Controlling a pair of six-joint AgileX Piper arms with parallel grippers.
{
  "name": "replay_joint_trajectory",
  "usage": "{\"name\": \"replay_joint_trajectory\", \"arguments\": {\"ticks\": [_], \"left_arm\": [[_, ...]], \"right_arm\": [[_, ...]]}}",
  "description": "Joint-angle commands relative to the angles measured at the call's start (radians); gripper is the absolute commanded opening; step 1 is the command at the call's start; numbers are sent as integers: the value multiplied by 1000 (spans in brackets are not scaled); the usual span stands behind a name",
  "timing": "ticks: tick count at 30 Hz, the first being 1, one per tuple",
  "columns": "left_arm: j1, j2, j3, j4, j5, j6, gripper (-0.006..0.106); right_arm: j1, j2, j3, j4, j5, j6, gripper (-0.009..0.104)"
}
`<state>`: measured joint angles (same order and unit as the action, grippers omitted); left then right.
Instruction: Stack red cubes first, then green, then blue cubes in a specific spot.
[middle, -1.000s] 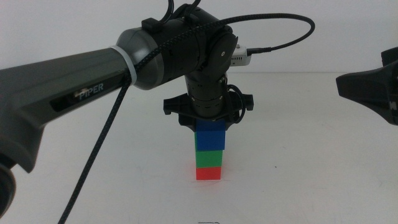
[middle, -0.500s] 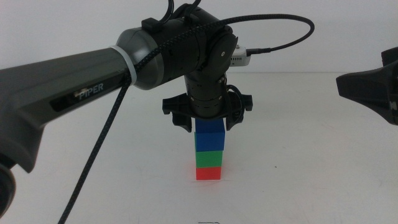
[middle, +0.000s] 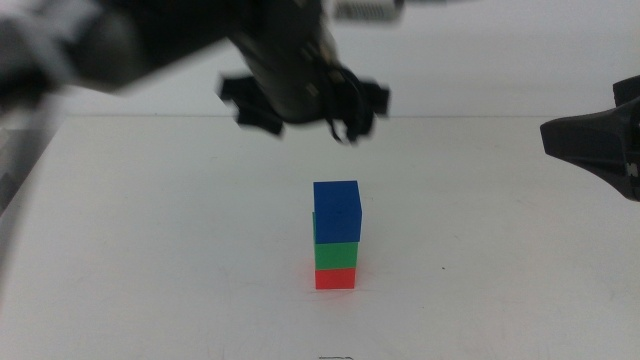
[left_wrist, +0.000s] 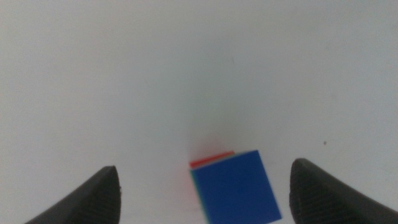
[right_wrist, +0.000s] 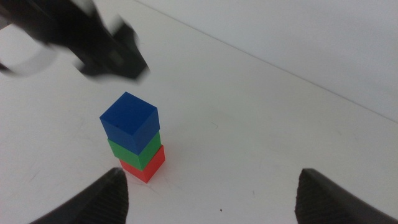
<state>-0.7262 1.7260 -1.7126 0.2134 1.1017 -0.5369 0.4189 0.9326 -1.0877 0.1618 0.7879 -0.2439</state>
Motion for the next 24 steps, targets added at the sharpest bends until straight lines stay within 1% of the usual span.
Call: {"name": "replay_joint_trajectory", "arguments": {"ticks": [1, 4, 9, 12, 15, 18, 21, 24], "left_arm": [[25, -119, -30, 40, -16, 56, 92], [84, -189, -30, 28, 20, 133, 92], [228, -299, -29, -51, 71, 335, 92], [311, -356, -29, -78, 90, 365, 92], [381, -395, -29, -75, 99, 365, 92], [421, -427, -29, -73, 111, 364, 92], [442, -450, -29, -53, 97, 364, 92], [452, -465, -29, -12, 69, 364, 92]], "right_arm": [[-3, -8, -25, 8, -69, -13, 85], [-3, -8, -25, 8, -69, -13, 85], [-3, -8, -25, 8, -69, -13, 85], [-3, -8, -25, 8, -69, -13, 85], [-3, -8, -25, 8, -69, -13, 85], [-3, -8, -25, 8, -69, -13, 85], [-3, -8, -25, 8, -69, -13, 85], [-3, -8, -25, 8, -69, -13, 85]]}}
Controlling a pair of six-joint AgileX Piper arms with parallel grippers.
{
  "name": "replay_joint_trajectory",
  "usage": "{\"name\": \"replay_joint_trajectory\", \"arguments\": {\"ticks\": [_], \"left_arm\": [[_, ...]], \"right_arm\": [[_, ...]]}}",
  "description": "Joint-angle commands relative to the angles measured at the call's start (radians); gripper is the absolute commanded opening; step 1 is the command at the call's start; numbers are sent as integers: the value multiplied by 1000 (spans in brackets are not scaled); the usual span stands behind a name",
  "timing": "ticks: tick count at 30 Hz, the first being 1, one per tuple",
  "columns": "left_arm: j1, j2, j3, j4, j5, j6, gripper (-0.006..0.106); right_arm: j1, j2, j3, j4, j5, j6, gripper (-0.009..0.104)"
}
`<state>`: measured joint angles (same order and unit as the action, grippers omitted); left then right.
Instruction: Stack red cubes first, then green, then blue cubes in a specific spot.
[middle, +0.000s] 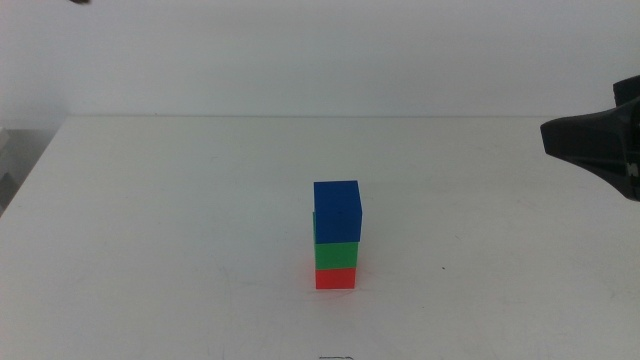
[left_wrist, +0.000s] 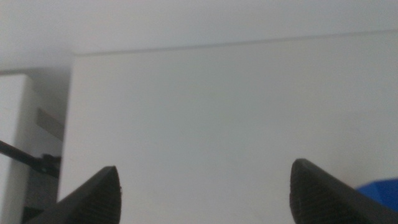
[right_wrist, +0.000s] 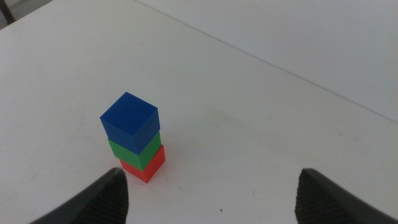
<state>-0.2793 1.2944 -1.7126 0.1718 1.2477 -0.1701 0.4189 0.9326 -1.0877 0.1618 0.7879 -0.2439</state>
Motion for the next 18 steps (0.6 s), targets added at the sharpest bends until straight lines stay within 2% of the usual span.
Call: {"name": "replay_joint_trajectory", "arguments": {"ticks": [1, 4, 9, 14, 18], "left_arm": [[5, -37, -29, 49, -86, -3, 92], [5, -43, -29, 79, -103, -6, 92], [3, -38, -29, 79, -106, -6, 92], [3, -61, -27, 178, -105, -6, 92], [4, -116, -27, 194, -105, -6, 92]], "right_arm": [[-3, -8, -25, 8, -69, -13, 85], [-3, -8, -25, 8, -69, -13, 85], [-3, -8, -25, 8, -69, -13, 85], [-6, -8, -25, -4, -72, -13, 85], [-6, -10, -25, 1, -73, -13, 85]]}}
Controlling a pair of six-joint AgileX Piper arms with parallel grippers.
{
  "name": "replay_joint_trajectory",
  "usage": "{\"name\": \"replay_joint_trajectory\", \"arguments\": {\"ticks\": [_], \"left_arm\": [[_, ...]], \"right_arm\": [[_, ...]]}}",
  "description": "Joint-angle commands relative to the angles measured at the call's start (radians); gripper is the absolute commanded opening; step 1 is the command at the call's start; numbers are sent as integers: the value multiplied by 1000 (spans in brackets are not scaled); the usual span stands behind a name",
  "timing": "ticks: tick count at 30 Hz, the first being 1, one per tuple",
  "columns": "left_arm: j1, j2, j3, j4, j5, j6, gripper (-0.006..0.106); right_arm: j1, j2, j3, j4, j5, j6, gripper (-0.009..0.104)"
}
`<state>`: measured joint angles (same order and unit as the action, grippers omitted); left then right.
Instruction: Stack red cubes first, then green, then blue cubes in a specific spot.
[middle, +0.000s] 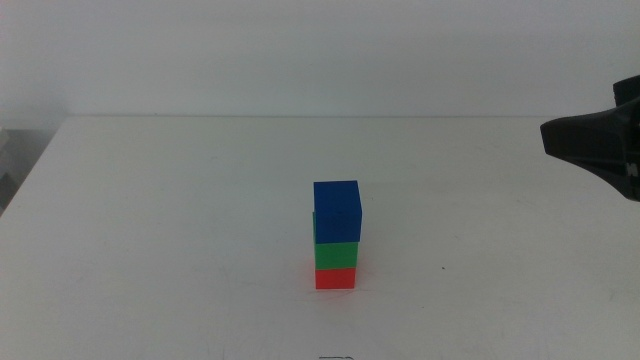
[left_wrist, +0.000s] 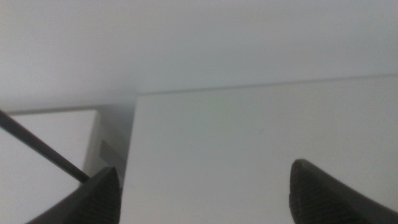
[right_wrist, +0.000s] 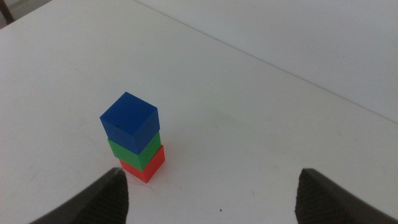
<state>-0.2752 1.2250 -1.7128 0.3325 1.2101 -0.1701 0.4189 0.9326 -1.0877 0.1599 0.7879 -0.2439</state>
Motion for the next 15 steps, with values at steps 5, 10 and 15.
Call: {"name": "replay_joint_trajectory", "arguments": {"ticks": [5, 10, 15], "left_arm": [[122, -57, -27, -4, -79, -6, 92], [300, -113, 49, -212, -257, -6, 92], [347, -221, 294, -360, -600, -6, 92]], "right_arm": [[-78, -19, -25, -42, -140, -13, 85], [-296, -38, -23, -87, -273, -13, 85], [-436, -81, -5, -88, -366, -13, 85]]}}
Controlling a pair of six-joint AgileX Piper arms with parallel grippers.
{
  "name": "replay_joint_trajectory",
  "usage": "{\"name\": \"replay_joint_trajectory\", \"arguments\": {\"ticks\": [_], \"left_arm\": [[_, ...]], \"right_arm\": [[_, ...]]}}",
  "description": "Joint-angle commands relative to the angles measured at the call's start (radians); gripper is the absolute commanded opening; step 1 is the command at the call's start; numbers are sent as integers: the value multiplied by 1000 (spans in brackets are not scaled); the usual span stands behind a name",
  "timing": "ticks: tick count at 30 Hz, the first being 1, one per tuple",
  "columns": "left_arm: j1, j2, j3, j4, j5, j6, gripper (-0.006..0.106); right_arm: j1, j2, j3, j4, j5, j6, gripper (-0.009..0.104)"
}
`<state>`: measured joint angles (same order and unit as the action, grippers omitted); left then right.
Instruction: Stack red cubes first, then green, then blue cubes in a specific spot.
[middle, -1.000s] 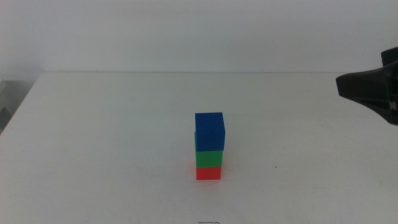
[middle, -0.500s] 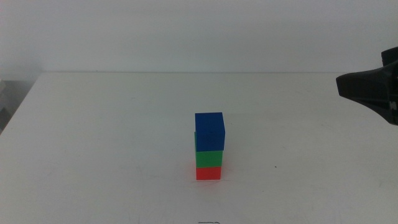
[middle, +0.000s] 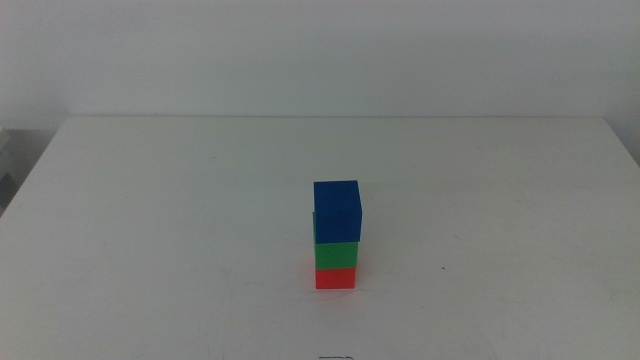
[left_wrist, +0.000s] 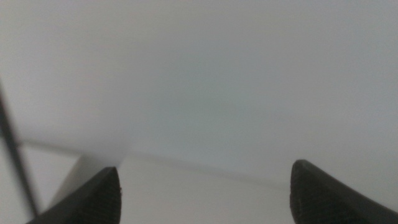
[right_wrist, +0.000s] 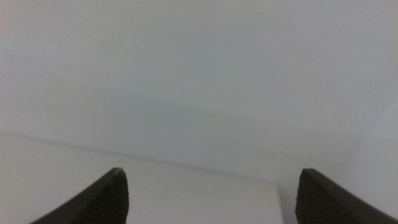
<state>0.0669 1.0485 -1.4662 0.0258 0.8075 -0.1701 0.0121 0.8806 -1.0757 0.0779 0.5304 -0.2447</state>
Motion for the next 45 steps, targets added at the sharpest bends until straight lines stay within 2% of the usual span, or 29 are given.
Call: {"name": "replay_joint_trajectory", "arguments": {"ticks": [1, 5, 8, 12, 18, 24, 31, 36, 41, 45], "left_arm": [[5, -74, 111, -63, -272, -6, 92], [5, -188, 352, -52, -505, -6, 92], [5, -270, 524, -8, -600, -6, 92], [5, -400, 713, 66, -625, -6, 92], [-28, -598, 948, 78, -630, -6, 92], [-89, -746, 1118, 89, -632, -6, 92], [-104, -890, 1268, 94, -672, -6, 92], [-104, -1013, 1362, 93, -721, -6, 92], [-104, -1084, 1431, 93, -722, -6, 92], [-104, -1083, 1471, 93, -721, -6, 92]], "right_arm": [[-33, -50, -5, -6, -124, -13, 85], [-32, -157, 96, -6, -202, -13, 85], [-32, -252, 222, -6, -243, -13, 85], [-32, -393, 391, -6, -264, -13, 85], [-32, -622, 639, -6, -264, -13, 85], [-32, -791, 823, -20, -266, -13, 85], [-32, -888, 971, -72, -323, -13, 85], [-32, -912, 1058, -51, -390, -13, 85], [-33, -912, 1087, 8, -415, -13, 85], [-33, -912, 1087, 11, -428, -13, 85]]}}
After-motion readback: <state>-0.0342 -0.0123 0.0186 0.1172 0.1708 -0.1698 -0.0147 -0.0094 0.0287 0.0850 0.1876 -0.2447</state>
